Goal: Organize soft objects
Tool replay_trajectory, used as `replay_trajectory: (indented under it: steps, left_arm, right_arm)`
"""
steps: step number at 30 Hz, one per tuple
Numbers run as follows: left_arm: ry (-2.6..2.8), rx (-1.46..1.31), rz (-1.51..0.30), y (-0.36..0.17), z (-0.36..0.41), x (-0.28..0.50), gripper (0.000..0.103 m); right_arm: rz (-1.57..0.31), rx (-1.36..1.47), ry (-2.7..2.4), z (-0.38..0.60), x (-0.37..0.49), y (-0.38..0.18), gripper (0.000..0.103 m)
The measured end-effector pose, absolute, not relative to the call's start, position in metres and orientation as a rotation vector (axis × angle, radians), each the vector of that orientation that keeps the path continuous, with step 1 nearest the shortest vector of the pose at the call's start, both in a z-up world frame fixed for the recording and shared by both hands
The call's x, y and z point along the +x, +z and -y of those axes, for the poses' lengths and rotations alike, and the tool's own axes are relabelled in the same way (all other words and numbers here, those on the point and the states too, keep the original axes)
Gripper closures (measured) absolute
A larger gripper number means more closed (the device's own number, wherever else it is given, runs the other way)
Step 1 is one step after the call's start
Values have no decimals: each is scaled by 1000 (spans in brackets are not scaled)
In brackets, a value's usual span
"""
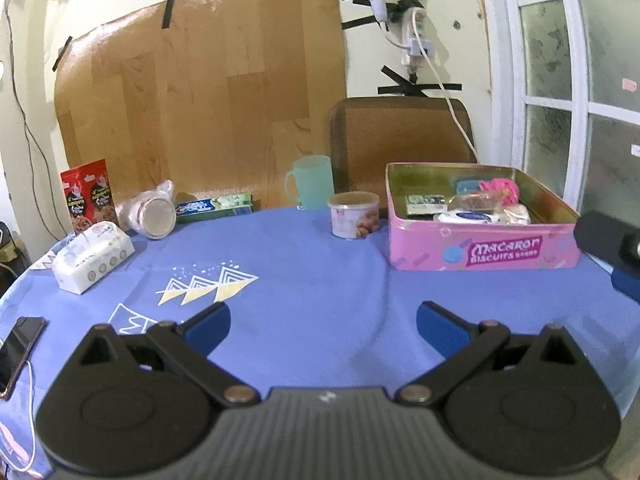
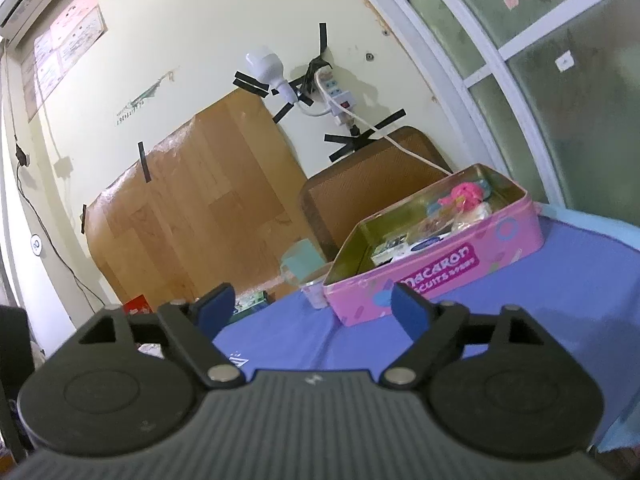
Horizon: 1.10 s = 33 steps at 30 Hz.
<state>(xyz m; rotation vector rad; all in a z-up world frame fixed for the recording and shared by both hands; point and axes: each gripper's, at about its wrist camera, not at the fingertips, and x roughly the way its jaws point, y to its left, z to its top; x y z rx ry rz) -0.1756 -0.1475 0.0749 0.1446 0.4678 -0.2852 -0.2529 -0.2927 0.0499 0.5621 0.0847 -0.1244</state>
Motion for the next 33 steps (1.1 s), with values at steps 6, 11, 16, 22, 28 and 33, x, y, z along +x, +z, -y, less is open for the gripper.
replay_trajectory:
  steps: [6, 11, 16, 22, 28, 33]
  left_arm:
    - [-295, 137, -481, 74, 145, -173, 0]
    - [-292, 135, -478, 74, 144, -173, 0]
    - [-291, 137, -482, 74, 144, -171, 0]
    - [-289, 129, -485, 73, 142, -171, 0]
    - [-292, 127, -494, 72, 141, -170, 0]
    - [-294, 122, -497, 71, 141, -171, 0]
  right_arm:
    - [-92, 542, -128, 288, -252, 49, 8]
    - [-90, 527, -131, 285, -251, 49, 8]
    - [-87, 531, -135, 287, -251, 48, 8]
    - [-79, 531, -135, 288, -252, 48, 8]
    - [-80, 531, -135, 288, -252, 47, 8]
    - [-81, 531, -134, 289, -252, 47, 8]
